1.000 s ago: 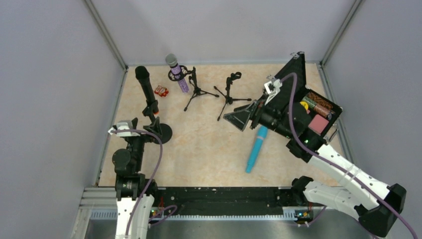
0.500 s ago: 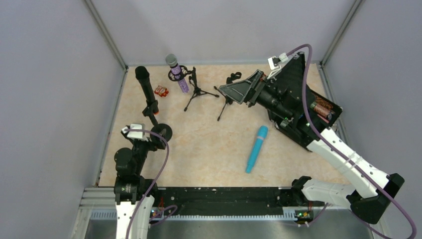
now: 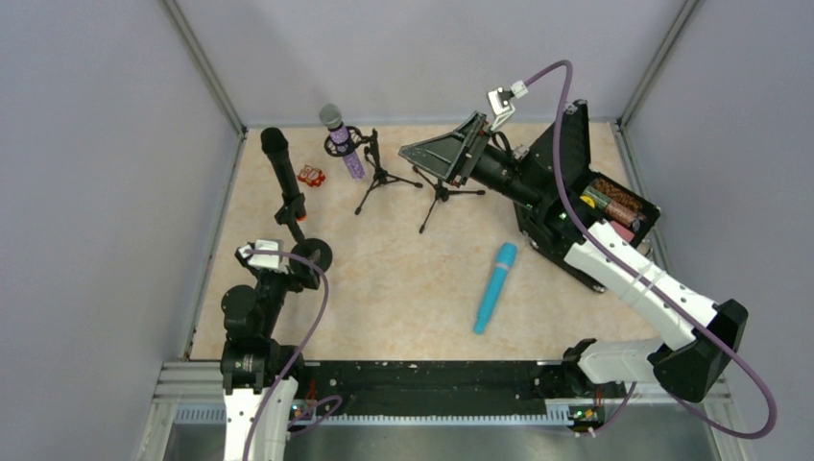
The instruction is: Attach the microphones to the stand
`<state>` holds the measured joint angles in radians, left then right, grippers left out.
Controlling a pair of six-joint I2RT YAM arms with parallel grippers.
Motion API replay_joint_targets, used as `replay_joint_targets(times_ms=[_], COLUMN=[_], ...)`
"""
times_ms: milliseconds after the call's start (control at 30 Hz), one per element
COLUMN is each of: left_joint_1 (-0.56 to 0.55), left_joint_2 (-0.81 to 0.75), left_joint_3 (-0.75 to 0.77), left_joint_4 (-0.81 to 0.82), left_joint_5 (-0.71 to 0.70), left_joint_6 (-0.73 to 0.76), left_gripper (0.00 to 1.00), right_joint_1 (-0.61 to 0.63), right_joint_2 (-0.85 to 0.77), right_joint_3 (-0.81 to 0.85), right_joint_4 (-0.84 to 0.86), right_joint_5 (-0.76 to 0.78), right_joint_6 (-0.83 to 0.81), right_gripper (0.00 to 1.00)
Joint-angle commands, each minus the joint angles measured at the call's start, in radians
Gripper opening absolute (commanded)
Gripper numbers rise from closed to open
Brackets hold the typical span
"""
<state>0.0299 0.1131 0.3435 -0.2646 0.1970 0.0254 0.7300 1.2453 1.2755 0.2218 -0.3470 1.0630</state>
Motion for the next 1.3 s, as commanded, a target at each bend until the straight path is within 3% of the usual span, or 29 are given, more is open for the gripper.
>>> replay_joint_targets(times_ms=[0, 367, 1267], left_joint_1=[-0.003, -0.004, -0.003], left_joint_2=[-0.009, -0.009, -0.009], left_joint_3=[-0.001, -0.001, 0.005], left_joint_4=[0.040, 0.035, 0.019], left_joint_5=[-0.007, -0.016, -0.027], left_joint_6=[0.001, 0.004, 0.010], left_gripper=[0.99, 0.99, 0.99], right_joint_1=[0.000, 0.034, 0.020], right_joint_2=[0.016, 0.009, -0.001], right_joint_3=[0.059, 0.141, 0.159], right_joint_4=[0.096, -0.123, -0.212], right_joint_5=[-0.074, -0.022, 0.008], right_joint_6=[0.078, 0.052, 0.128], right_gripper=[0.99, 0.99, 0.99])
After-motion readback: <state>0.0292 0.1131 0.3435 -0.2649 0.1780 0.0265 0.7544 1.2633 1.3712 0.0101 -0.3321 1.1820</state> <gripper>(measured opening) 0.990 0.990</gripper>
